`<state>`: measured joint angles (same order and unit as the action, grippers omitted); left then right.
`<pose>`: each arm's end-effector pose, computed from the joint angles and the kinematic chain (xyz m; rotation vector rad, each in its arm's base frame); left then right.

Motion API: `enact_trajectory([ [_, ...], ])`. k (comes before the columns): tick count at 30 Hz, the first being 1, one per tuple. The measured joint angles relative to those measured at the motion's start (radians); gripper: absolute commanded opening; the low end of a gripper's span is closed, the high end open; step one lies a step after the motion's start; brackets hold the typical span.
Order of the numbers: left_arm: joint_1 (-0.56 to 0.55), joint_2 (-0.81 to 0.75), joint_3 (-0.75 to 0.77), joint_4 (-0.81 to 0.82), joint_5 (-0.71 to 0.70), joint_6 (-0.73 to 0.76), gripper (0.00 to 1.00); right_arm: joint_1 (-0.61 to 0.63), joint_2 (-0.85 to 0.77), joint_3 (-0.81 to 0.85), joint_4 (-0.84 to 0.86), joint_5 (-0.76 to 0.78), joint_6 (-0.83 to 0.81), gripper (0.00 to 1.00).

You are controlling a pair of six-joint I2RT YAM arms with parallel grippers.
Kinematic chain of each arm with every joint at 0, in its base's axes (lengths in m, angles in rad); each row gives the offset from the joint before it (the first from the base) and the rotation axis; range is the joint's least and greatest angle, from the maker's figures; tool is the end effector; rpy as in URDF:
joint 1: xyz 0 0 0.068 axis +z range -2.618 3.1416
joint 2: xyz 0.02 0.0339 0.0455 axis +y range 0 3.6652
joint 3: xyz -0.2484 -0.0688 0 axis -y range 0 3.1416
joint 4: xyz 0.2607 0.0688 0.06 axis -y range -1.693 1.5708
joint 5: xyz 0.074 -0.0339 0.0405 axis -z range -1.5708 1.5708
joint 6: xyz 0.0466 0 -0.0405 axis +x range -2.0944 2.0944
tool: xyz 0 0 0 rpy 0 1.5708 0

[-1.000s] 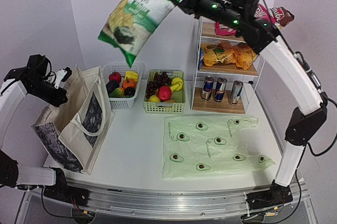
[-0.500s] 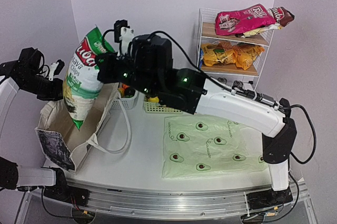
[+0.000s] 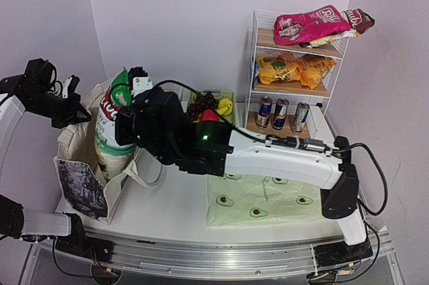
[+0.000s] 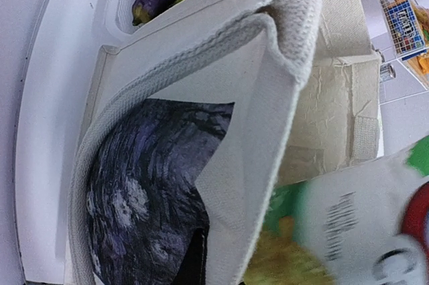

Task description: Place the mixed food into the grocery bags and tie them

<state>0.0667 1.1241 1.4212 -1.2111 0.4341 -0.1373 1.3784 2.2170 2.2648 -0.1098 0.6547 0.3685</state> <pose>0.2162 -0.0052 0.3791 -0.0662 2.4505 -0.5681 0.1307 0.5225 0.3773 -0.3276 1.6496 0.8049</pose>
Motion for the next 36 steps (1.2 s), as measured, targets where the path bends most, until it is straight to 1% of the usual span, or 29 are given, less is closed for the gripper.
enact_trajectory([
  [1, 0.000, 0.003, 0.000, 0.002, 0.008, -0.007, 0.00, 0.001, 0.036, 0.032, -0.021, -0.030, 0.018, 0.01],
  [2, 0.000, 0.006, 0.000, 0.004, 0.015, -0.014, 0.00, 0.002, 0.072, 0.063, -0.040, -0.060, 0.033, 0.12],
  [6, 0.000, 0.010, 0.000, 0.011, 0.034, -0.027, 0.00, 0.004, 0.197, 0.171, -0.145, -0.175, 0.080, 0.66],
  [7, 0.000, 0.010, 0.000, 0.011, 0.038, -0.029, 0.00, 0.004, 0.209, 0.179, -0.176, -0.195, 0.081, 0.76],
  [9, 0.000, 0.011, 0.000, 0.009, 0.038, -0.029, 0.00, 0.004, 0.213, 0.181, -0.240, -0.213, 0.066, 0.84],
  [14, 0.001, 0.011, -0.002, 0.017, 0.040, -0.037, 0.00, 0.005, 0.165, 0.180, -0.311, -0.215, -0.021, 0.86],
  [17, 0.001, 0.011, -0.002, 0.019, 0.043, -0.044, 0.00, 0.006, 0.085, 0.175, -0.334, -0.205, -0.067, 0.87],
  [19, 0.001, 0.011, -0.002, 0.020, 0.044, -0.046, 0.00, 0.007, 0.010, 0.149, -0.329, -0.171, -0.081, 0.89],
  [23, 0.001, 0.011, -0.002, 0.026, 0.044, -0.046, 0.00, 0.003, -0.143, 0.072, -0.354, -0.059, -0.055, 0.92],
  [26, 0.001, 0.011, -0.002, 0.026, 0.045, -0.047, 0.00, -0.015, -0.163, 0.085, -0.407, -0.042, 0.011, 0.93],
  [29, 0.001, 0.011, -0.002, 0.027, 0.046, -0.047, 0.00, -0.051, -0.140, 0.074, -0.481, -0.090, 0.121, 0.94],
  [32, 0.001, 0.011, -0.003, 0.027, 0.046, -0.047, 0.00, -0.100, -0.109, 0.015, -0.540, -0.204, 0.242, 0.94],
  [34, 0.001, 0.011, -0.003, 0.029, 0.047, -0.047, 0.00, -0.130, -0.063, 0.002, -0.577, -0.282, 0.298, 0.91],
  [36, 0.001, 0.011, -0.004, 0.034, 0.047, -0.047, 0.00, -0.150, -0.019, 0.003, -0.596, -0.349, 0.323, 0.85],
])
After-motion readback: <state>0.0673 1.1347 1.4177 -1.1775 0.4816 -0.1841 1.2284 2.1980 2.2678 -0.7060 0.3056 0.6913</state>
